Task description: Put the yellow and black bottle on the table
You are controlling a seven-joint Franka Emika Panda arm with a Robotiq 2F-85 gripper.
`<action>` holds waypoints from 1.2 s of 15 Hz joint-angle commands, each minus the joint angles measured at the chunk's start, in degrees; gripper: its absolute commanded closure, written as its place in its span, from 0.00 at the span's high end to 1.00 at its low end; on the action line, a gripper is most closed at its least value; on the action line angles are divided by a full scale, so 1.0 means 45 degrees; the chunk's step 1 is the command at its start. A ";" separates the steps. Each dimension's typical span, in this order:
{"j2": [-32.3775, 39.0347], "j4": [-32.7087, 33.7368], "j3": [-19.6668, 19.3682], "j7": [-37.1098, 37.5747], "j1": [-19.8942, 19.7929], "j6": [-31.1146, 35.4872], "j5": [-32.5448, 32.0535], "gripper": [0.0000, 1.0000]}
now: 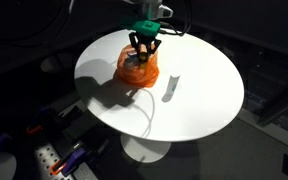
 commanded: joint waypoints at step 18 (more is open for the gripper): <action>-0.1753 0.0881 -0.0915 0.0187 -0.1636 -0.0244 0.1520 0.19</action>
